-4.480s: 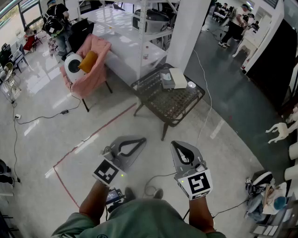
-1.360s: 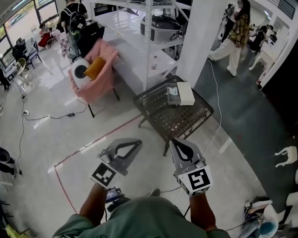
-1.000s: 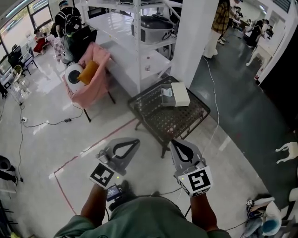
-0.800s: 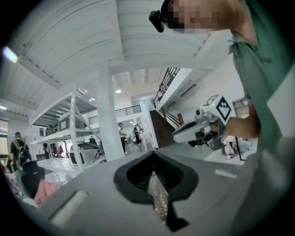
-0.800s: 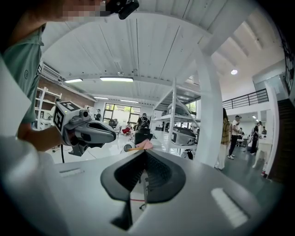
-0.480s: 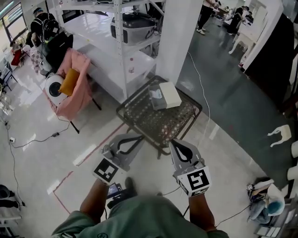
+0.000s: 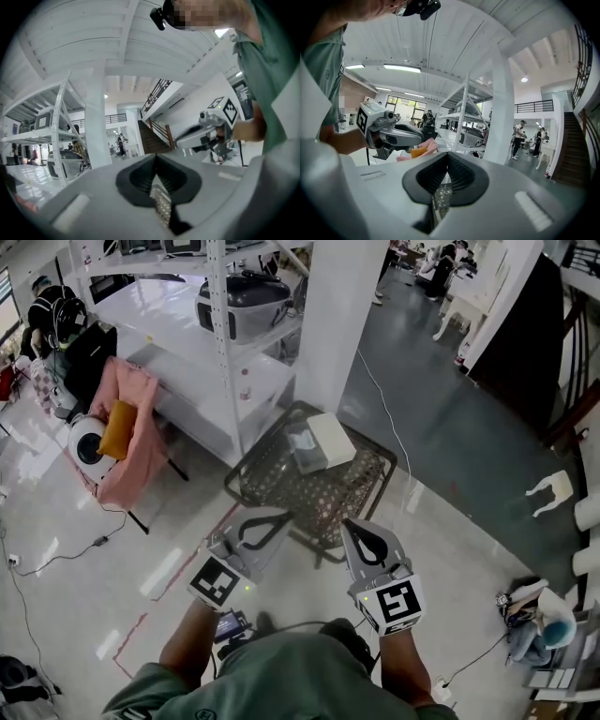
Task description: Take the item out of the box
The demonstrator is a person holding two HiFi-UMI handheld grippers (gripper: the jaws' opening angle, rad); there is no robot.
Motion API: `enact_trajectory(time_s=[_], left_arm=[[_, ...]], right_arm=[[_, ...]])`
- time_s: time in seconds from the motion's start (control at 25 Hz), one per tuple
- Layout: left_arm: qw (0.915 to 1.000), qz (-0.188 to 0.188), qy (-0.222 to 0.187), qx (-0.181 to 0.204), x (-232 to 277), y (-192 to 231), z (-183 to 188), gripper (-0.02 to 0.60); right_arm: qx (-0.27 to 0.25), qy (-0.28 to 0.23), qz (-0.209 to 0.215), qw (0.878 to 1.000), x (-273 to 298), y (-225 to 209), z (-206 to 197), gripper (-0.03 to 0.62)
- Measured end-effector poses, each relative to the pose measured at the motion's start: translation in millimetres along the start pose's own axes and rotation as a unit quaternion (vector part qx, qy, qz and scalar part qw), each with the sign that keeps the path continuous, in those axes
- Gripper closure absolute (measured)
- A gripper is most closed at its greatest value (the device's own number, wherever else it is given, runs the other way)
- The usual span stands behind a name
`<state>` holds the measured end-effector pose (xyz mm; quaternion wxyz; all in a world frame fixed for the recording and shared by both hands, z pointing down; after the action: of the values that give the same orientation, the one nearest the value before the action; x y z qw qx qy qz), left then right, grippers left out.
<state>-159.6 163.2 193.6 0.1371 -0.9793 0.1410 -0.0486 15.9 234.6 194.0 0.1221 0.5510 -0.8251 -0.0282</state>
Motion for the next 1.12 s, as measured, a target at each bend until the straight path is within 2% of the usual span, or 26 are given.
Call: enact_trajectory(time_s=[0.2, 0.36, 0.8, 1.12], left_arm=[[0.9999, 0.002, -0.003, -0.012, 18, 22, -13, 0.580], [0.9997, 0.016, 0.016, -0.011, 42, 42, -25, 0.580], [0.9932, 0.091, 0.066, -0.031, 179, 84, -47, 0.580], [0.9874, 0.123, 0.094, -0.032, 237, 92, -50, 0.580]], right_arm=[[-0.001, 0.007, 0.004, 1.000, 23, -19, -5, 0.588], [0.004, 0.001, 0.022, 1.000, 49, -48, -14, 0.588], [0.013, -0.005, 0.107, 0.994, 112, -204, -53, 0.588], [0.013, -0.008, 0.152, 0.988, 132, -265, -69, 0.588]])
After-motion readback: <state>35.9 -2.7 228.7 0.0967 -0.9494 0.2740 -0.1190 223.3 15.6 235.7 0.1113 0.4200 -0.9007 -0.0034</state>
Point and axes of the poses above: the fingertips, and each gripper's own axes: x forward along the fingers, y to its left, z out of its top, the point moved 8 cm from there along -x, backward along the fingers, and after that the axes turned 1 degree about -z, right-handed, at the moved point
